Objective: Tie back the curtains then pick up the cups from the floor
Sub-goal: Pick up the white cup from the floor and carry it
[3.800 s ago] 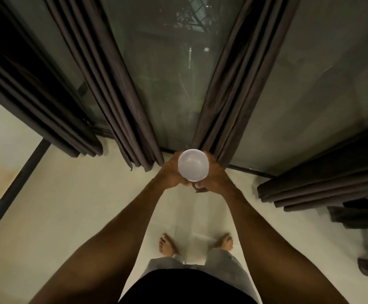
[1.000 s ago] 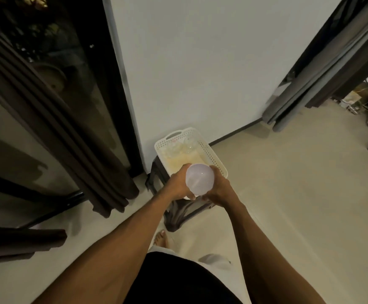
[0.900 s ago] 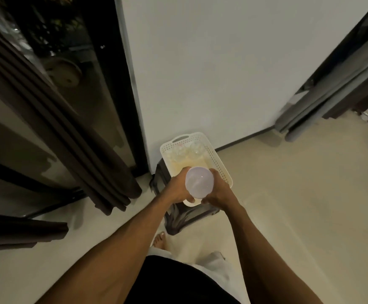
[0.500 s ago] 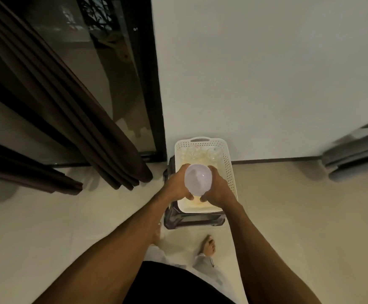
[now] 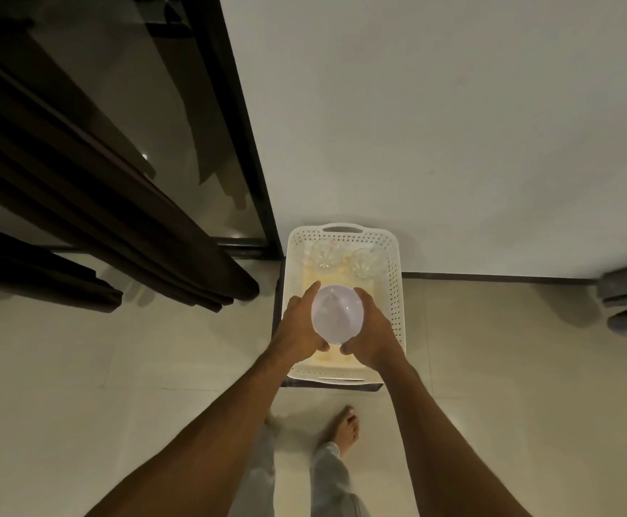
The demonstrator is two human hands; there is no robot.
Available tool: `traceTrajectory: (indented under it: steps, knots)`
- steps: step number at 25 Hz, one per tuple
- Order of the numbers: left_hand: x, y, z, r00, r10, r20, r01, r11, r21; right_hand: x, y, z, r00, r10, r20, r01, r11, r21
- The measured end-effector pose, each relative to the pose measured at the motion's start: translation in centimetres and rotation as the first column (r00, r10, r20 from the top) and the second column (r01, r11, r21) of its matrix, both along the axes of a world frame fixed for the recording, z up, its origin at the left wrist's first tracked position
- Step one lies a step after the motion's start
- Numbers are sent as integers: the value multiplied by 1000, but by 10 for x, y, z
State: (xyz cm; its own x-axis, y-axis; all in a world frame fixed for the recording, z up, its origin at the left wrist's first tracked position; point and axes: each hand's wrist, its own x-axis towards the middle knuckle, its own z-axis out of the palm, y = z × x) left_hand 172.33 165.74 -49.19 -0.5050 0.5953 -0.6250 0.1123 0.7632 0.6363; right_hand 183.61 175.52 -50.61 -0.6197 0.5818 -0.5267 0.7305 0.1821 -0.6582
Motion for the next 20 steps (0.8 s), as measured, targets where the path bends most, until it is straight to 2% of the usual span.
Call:
traceTrajectory:
  steps: [4,8,10,20]
  knots:
    - [-7,20,-54,1000,21,1,-21,1000,7,-12,20,-62,997,-53,49,51,998,26]
    - [-9,28,-94,991,109,75,-112,993,28,-19,27,-107,987,-133,94,132,991,12]
    - [-11,32,-108,988,130,82,-134,990,49,-23,31,-125,987,-140,77,139,990,20]
    - [-20,44,-135,983,179,42,-183,975,124,-30,38,-160,984,-180,-14,180,982,51]
